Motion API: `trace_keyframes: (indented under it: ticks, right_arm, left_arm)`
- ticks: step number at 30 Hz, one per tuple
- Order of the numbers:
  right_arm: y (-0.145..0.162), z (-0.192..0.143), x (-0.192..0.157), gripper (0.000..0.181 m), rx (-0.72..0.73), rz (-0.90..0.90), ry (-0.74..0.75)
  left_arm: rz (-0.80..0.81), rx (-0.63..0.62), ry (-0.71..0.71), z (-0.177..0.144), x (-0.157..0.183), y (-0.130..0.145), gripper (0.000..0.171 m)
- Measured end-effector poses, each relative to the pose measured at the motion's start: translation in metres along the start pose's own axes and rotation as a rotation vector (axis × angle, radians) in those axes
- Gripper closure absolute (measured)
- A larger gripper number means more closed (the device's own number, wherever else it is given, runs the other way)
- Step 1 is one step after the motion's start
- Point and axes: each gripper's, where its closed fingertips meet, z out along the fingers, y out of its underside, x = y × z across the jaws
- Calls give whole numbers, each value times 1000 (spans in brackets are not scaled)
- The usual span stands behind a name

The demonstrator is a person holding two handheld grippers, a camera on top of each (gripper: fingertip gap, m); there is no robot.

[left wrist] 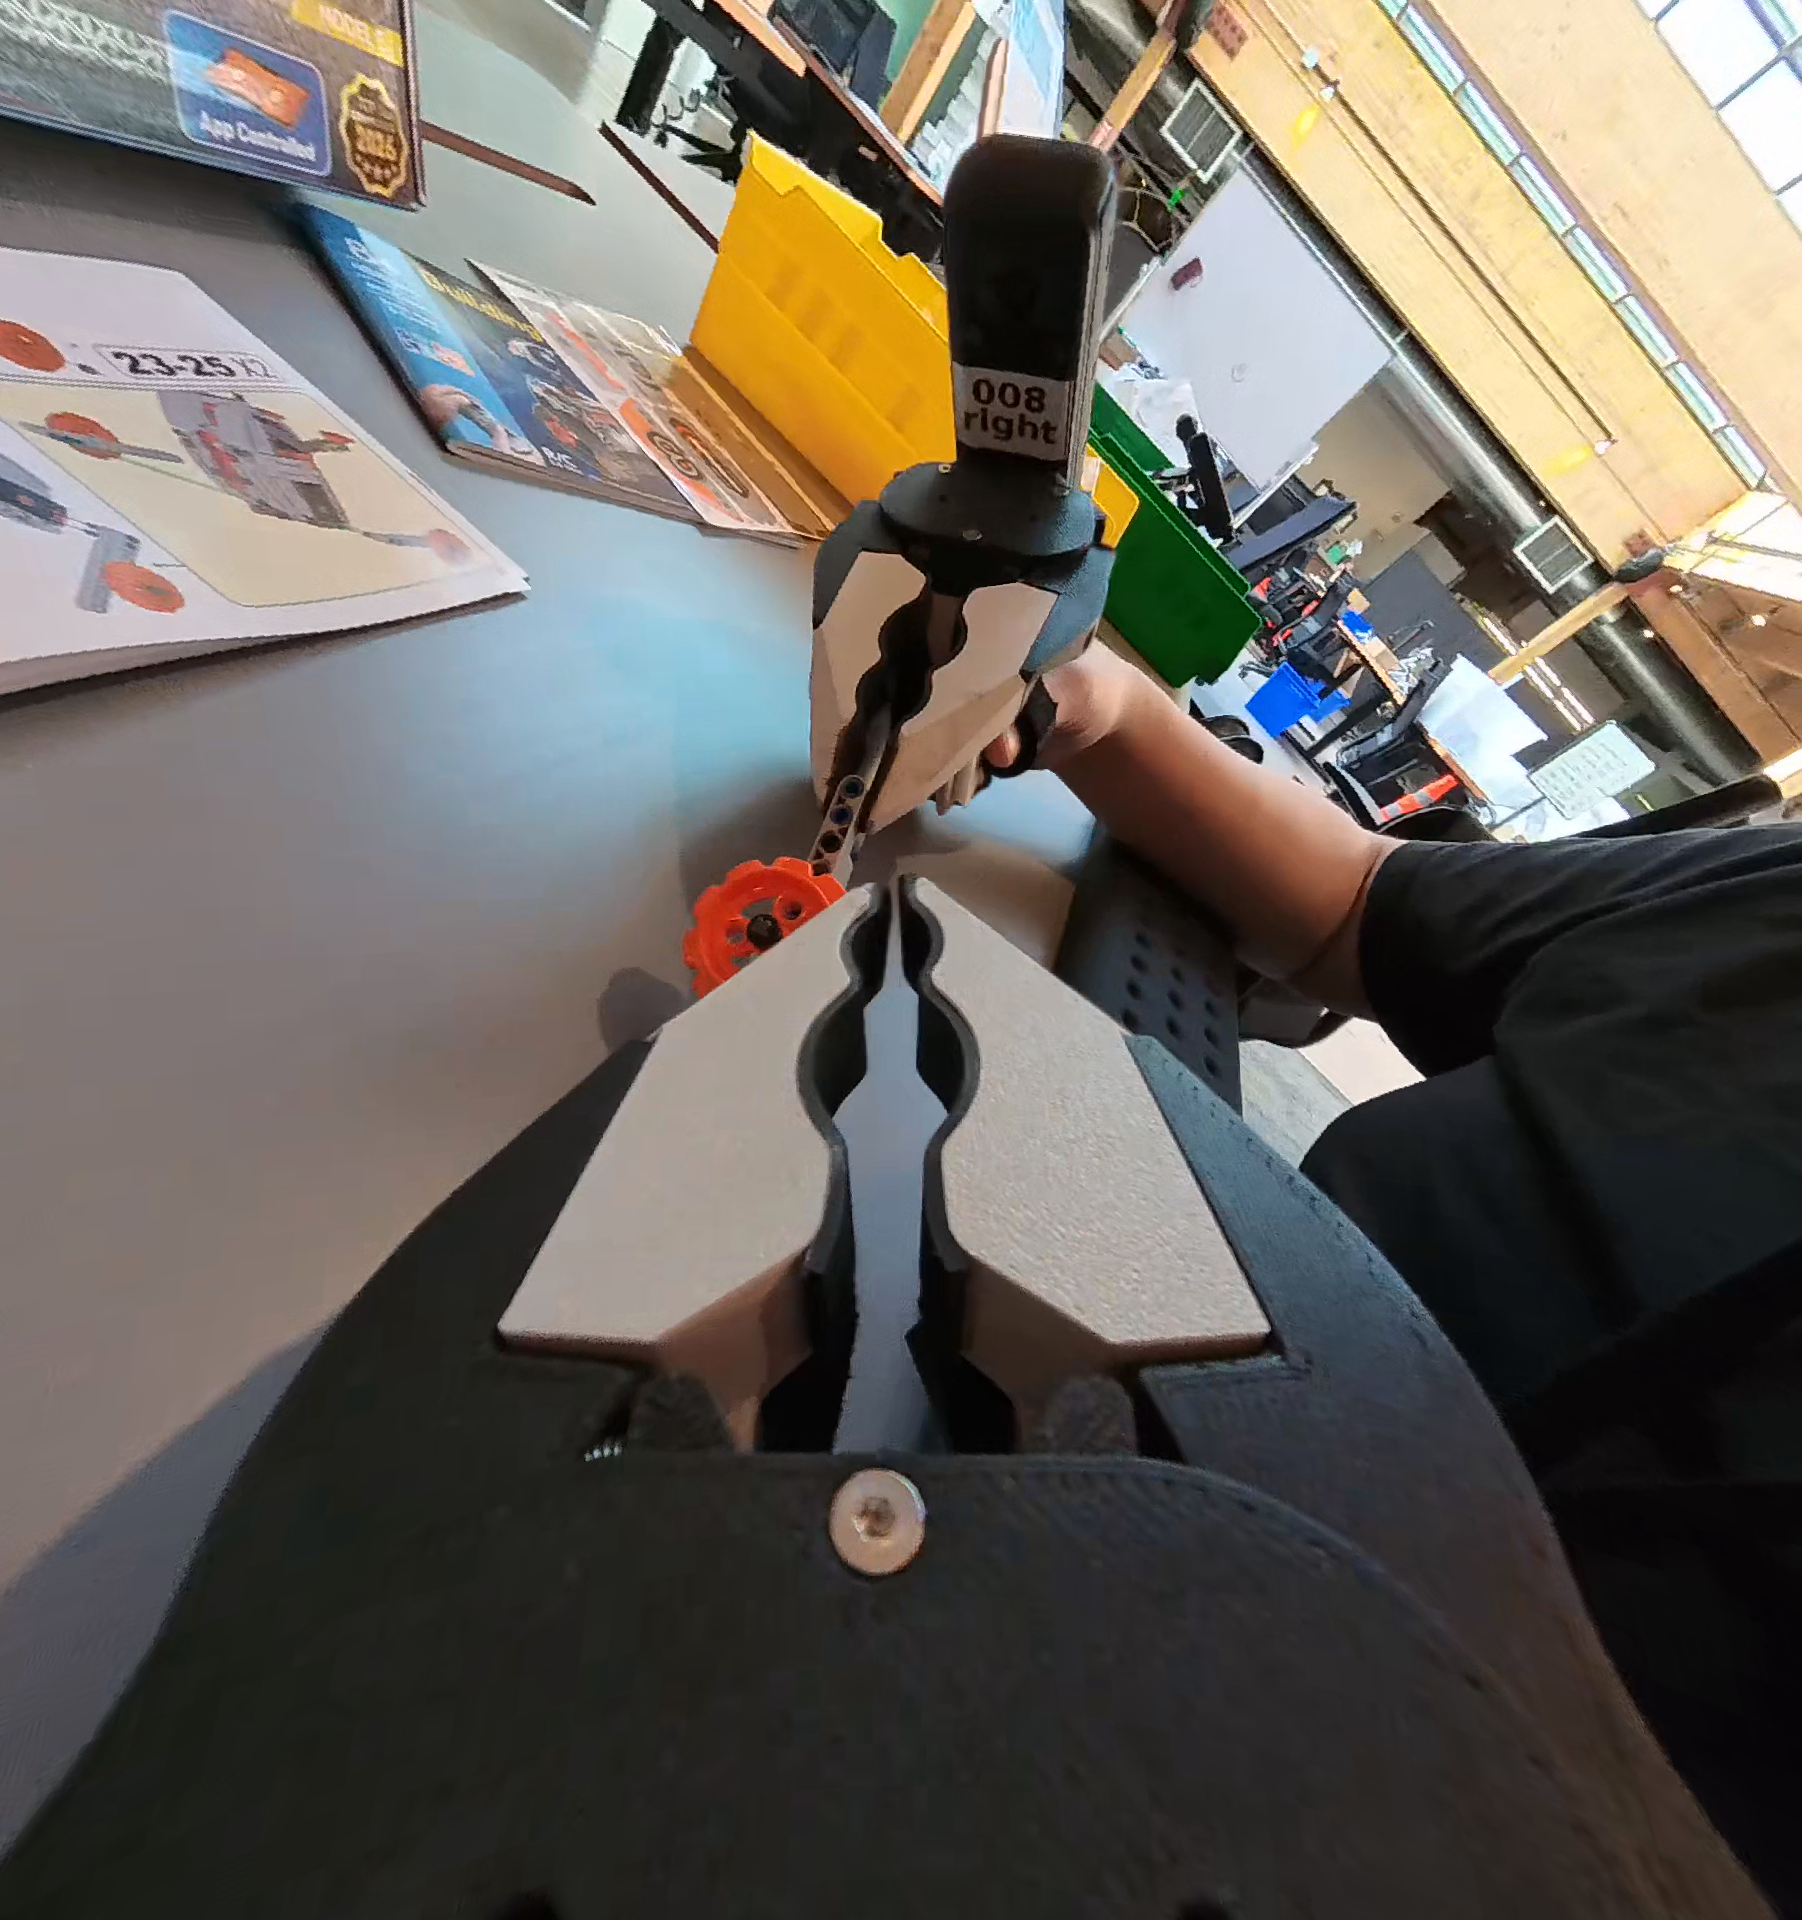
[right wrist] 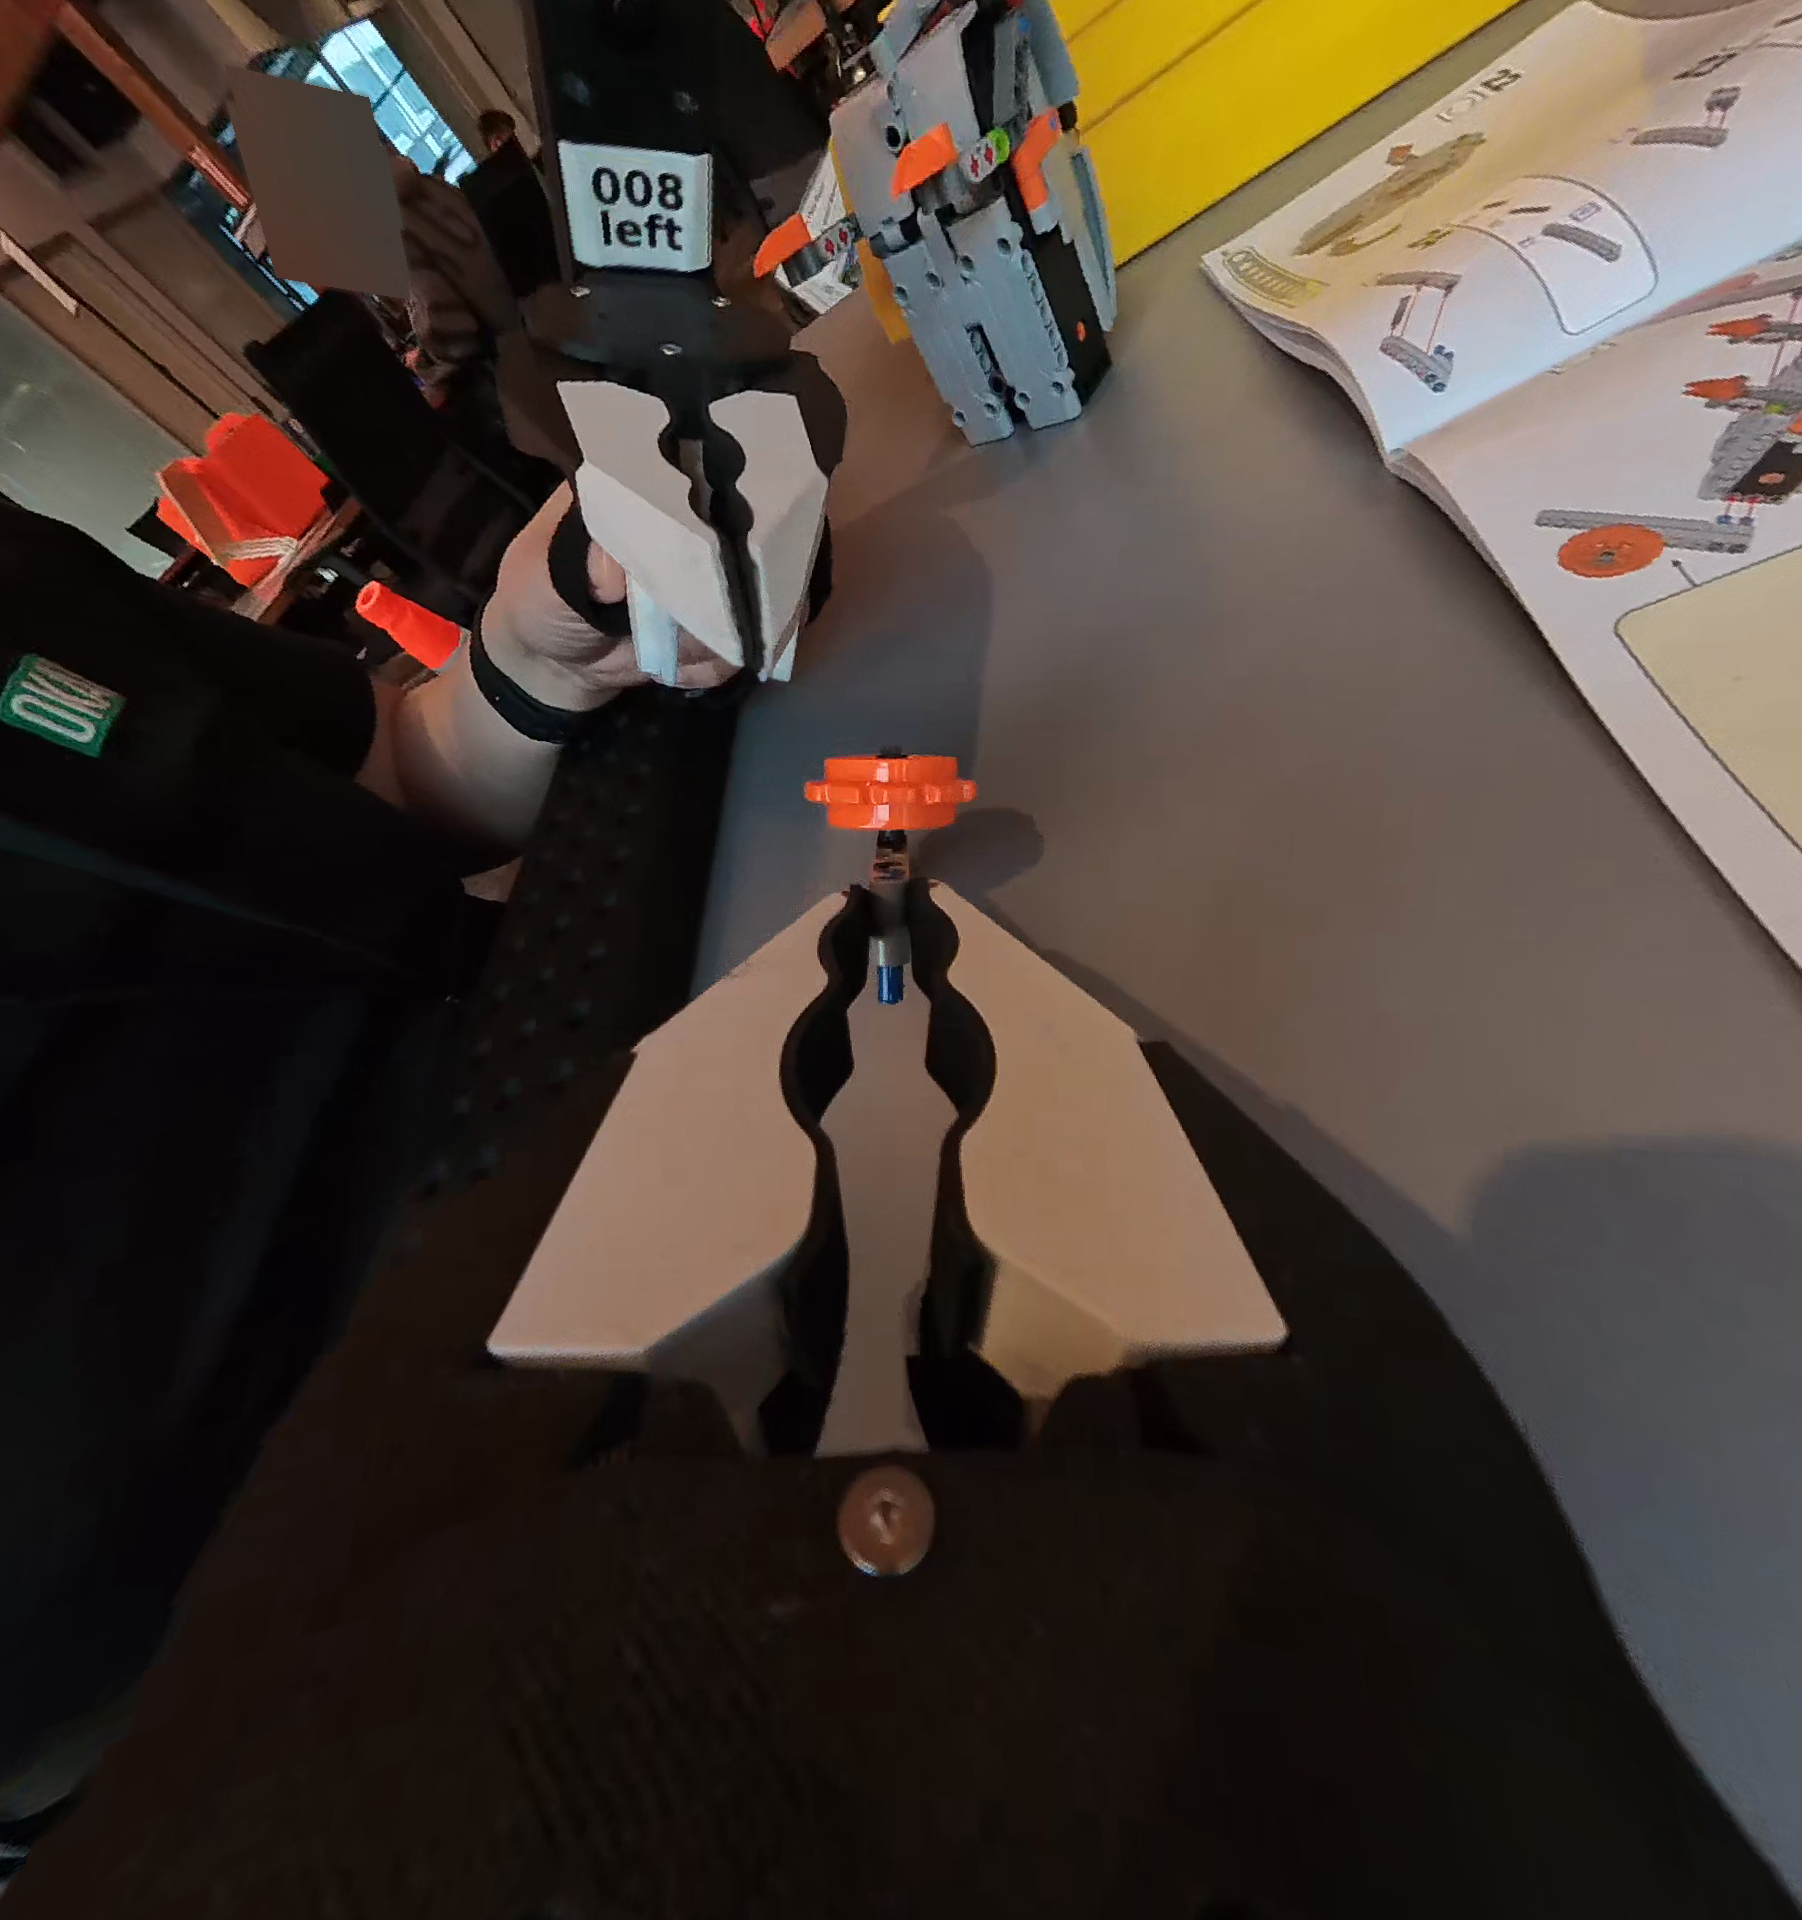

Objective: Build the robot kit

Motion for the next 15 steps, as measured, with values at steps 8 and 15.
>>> trace_keyframes:
  ticks: [8, 15]
  right_arm:
    - [-7, -6, 2, 175, 53, 80, -32]
    - [-22, -19, 0, 175, 169, 213, -126]
  left_arm:
    - [-46, -4, -11, -1, -7, 2, 140]
    - [-32, -129, -26, 10, -8, 19, 138]
